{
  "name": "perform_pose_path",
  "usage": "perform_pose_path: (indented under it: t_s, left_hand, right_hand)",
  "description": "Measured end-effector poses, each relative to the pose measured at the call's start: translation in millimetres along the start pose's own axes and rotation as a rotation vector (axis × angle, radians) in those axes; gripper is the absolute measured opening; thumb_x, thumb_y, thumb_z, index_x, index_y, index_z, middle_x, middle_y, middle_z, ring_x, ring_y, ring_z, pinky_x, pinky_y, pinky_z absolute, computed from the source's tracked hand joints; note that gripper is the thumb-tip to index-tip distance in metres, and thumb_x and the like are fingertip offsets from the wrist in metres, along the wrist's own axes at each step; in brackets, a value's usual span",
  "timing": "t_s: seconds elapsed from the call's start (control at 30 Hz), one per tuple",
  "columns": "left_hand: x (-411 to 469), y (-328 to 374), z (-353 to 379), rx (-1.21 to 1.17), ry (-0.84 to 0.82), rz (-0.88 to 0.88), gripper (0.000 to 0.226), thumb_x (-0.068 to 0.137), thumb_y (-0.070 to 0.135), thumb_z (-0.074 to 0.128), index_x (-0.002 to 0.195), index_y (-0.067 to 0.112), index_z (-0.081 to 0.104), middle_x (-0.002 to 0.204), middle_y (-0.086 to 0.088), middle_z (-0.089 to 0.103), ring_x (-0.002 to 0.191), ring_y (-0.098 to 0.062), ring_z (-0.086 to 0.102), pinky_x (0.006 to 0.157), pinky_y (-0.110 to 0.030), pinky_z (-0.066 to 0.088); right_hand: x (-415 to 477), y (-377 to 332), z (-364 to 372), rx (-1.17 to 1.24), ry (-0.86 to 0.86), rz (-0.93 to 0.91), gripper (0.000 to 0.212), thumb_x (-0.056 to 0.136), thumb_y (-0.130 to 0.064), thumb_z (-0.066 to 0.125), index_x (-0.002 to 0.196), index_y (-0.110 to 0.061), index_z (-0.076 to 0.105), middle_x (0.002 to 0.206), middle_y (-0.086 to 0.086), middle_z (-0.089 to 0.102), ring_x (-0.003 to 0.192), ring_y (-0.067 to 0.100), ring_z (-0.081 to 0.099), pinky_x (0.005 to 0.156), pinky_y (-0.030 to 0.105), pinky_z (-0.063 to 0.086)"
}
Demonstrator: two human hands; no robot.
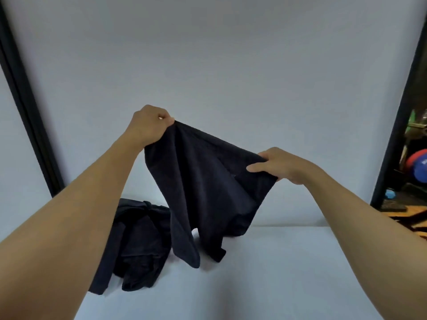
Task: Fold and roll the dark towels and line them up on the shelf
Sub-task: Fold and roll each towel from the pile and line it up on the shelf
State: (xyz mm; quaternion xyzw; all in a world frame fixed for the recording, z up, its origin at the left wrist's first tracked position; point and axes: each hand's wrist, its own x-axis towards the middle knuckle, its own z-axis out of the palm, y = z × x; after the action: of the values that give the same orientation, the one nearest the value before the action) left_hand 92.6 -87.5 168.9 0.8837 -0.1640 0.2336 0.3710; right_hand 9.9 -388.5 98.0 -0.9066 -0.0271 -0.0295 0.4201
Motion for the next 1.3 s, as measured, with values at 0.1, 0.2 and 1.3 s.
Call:
perform_pose_path:
  t_s: [0.1,0.2,1.3]
  left_hand:
    - [-6,-17,-6,0.272,-0.099,-0.047,0.016,0.094,0.027,0.059,0.09,0.017,0.071,0.098,-0.002,0.066,0.096,-0.021,0.058,0.081,-0.031,0.043]
    - [-21,-2,4,0.268,-0.202,0.005,0.015,0.085,0.038,0.068,0.09,0.024,0.071,0.098,0.001,0.069,0.091,-0.018,0.061,0.079,-0.028,0.043]
    - [92,108,58,-0.726,0.147,-0.222,0.021,0.085,-0.01,0.066,0.082,0.009,0.056,0.088,-0.019,0.067,0.072,-0.028,0.073,0.061,-0.03,0.062]
  right_hand:
    - [-1,0,-6,0.092,0.155,-0.085,0.015,0.092,-0.026,0.064,0.085,-0.014,0.064,0.078,-0.001,0.067,0.07,0.015,0.063,0.061,0.025,0.049]
    - [1,-23,-2,0.159,0.246,-0.233,0.014,0.092,-0.025,0.063,0.086,-0.012,0.062,0.078,0.0,0.063,0.071,0.015,0.058,0.063,0.028,0.047]
    - [48,10,-217,-0.591,0.555,-0.002,0.004,0.084,-0.023,0.071,0.083,-0.019,0.071,0.083,0.002,0.067,0.082,0.025,0.062,0.067,0.03,0.046]
